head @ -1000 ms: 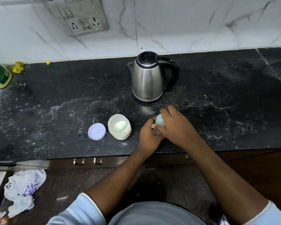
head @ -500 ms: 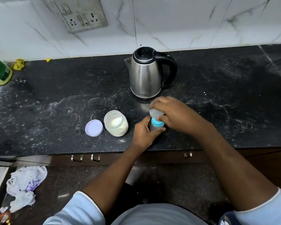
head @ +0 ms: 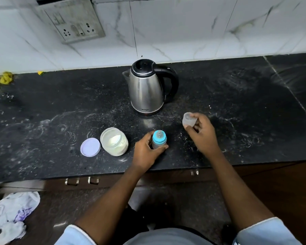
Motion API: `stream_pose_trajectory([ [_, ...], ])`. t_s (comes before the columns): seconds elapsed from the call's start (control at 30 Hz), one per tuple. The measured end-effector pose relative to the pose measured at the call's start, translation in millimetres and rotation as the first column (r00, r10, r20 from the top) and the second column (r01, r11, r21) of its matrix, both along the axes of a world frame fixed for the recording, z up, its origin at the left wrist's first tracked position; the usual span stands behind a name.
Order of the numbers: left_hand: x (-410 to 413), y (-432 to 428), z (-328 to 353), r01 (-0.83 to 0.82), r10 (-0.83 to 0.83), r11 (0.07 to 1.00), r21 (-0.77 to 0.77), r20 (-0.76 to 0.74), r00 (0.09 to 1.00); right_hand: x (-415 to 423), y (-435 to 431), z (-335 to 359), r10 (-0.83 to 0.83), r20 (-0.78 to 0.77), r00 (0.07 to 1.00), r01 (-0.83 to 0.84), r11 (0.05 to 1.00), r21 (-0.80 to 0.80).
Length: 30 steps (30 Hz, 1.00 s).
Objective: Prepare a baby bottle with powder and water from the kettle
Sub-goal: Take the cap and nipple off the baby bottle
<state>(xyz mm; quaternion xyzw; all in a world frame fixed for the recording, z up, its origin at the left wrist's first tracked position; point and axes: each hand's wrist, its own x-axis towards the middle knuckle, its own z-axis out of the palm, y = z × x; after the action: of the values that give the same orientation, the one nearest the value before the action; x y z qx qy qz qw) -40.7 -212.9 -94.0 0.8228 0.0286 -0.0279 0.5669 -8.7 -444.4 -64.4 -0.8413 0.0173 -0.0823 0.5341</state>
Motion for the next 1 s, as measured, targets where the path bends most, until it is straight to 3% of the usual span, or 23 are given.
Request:
stream_pose_trajectory([
  [0.13,0.5,-0.6,1.5,-0.002,0.002,1.0,-0.002,-0.008,1.0,1.5,1.6,-24.9,0.021,0.096,0.995,0.008,0.957,-0.291],
  [0.27,1.8,-0.4,1.4,0.006,-0.006,1.0,0.006,-0.011,1.0,-0.6,4.2,-43.1,-0.053,-0.02,0.998,0.039,0.902,-0.43],
  [0.6,1.3,-0.9,-2.0,0.005,-0.005,1.0,0.009,0.009,1.0,-5.1,4.5,-29.9,-0.076,-0.089,0.993,0.034,0.915,-0.402],
  [0.73,1.4,-0.6,-0.3,0.013,-0.014,1.0,0.017,0.022,1.0,-11.3,16.0,-3.2,-0.068,0.04,0.997,0.078,0.913,-0.4],
  [0.83,0.8,-0.3,1.2,0.017,-0.017,1.0,0.018,0.041,0.999,-19.3,37.0,23.8,0.109,0.084,0.991,-0.073,0.935,-0.347],
  [0.93,-0.9,0.5,2.8,0.017,-0.018,1.0,0.023,0.047,0.999,-26.2,62.5,30.8,0.286,-0.058,0.956,-0.288,0.893,-0.346],
  [1.0,-0.6,0.9,3.3,0.011,-0.012,1.0,0.026,0.054,0.998,-26.8,74.4,25.8,0.279,-0.112,0.954,-0.301,0.882,-0.363],
])
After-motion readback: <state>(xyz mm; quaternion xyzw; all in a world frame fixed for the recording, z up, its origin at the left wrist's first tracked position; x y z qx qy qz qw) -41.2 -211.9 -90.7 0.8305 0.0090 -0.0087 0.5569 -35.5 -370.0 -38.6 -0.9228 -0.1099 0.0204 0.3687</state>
